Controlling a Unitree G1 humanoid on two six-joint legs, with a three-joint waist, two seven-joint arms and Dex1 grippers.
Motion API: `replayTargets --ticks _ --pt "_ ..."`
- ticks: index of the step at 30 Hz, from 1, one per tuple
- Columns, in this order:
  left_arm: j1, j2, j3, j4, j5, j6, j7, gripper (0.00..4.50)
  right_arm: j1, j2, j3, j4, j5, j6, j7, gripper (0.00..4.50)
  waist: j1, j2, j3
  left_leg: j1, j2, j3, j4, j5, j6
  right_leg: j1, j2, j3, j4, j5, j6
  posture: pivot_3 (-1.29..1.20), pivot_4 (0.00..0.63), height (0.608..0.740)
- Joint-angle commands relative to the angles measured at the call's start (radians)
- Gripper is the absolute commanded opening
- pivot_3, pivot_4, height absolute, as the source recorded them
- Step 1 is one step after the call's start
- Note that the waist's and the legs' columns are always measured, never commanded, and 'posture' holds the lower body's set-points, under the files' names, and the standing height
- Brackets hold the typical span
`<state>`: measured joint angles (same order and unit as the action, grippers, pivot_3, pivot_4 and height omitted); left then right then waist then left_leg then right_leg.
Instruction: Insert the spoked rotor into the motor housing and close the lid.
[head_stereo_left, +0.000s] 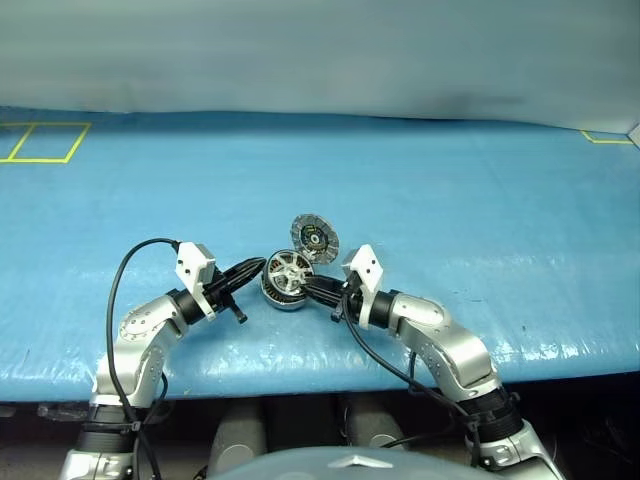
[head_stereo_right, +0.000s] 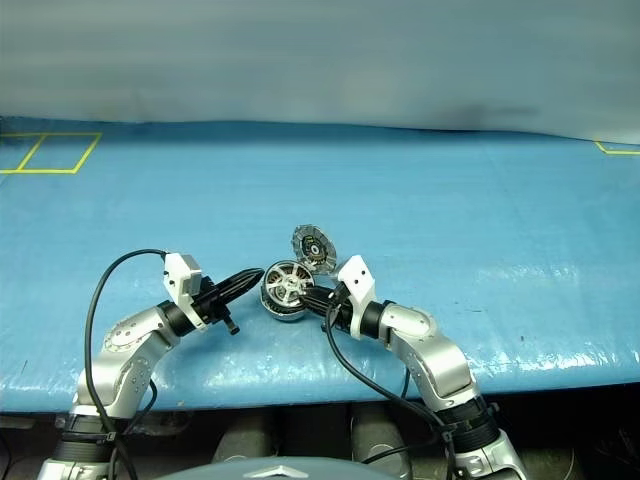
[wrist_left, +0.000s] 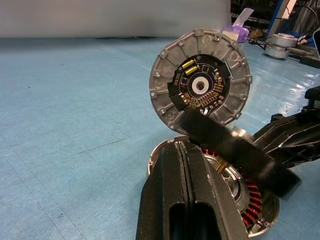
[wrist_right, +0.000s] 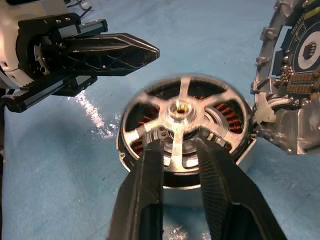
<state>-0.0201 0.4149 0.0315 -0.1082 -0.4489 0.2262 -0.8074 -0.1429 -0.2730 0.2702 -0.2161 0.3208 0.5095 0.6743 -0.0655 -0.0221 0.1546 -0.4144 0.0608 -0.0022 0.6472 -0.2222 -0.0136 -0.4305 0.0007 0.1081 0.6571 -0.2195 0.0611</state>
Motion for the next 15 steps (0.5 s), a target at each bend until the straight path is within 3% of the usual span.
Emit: replayTargets --ticks 1,2,13,15 --pt "-0.014 0.001 0.015 -0.028 0.000 -0.024 0.001 0.00 -0.008 0.001 -0.001 -0.031 -0.003 -0.038 0.005 2.05 0.000 0.000 0.000 0.000 0.000 0.000 0.000 0.000 0.000 0.000 0.000 0.000 0.000 0.000 0.000 0.00 0.150 0.740" --pt "-0.014 0.001 0.015 -0.027 0.001 -0.025 0.002 0.00 -0.007 0.002 -0.003 -0.034 0.000 -0.039 0.005 2.33 0.000 0.000 0.000 0.000 0.000 0.000 0.000 0.000 0.000 0.000 0.000 0.000 0.000 0.000 0.000 0.00 0.150 0.740" --pt "-0.019 -0.003 0.015 -0.022 -0.001 -0.026 -0.002 0.00 0.004 0.011 -0.041 -0.048 0.035 -0.036 -0.005 2.33 0.000 0.000 0.000 0.000 0.000 0.000 0.000 0.000 0.000 0.000 0.000 0.000 0.000 0.000 0.000 0.00 0.150 0.740" --pt "-0.020 -0.004 0.014 -0.021 0.000 -0.026 -0.003 0.00 0.019 -0.002 -0.058 -0.068 0.052 -0.032 0.004 1.75 0.000 0.000 0.000 0.000 0.000 0.000 0.000 0.000 0.000 0.000 0.000 0.000 0.000 0.000 0.000 0.00 0.150 0.740"
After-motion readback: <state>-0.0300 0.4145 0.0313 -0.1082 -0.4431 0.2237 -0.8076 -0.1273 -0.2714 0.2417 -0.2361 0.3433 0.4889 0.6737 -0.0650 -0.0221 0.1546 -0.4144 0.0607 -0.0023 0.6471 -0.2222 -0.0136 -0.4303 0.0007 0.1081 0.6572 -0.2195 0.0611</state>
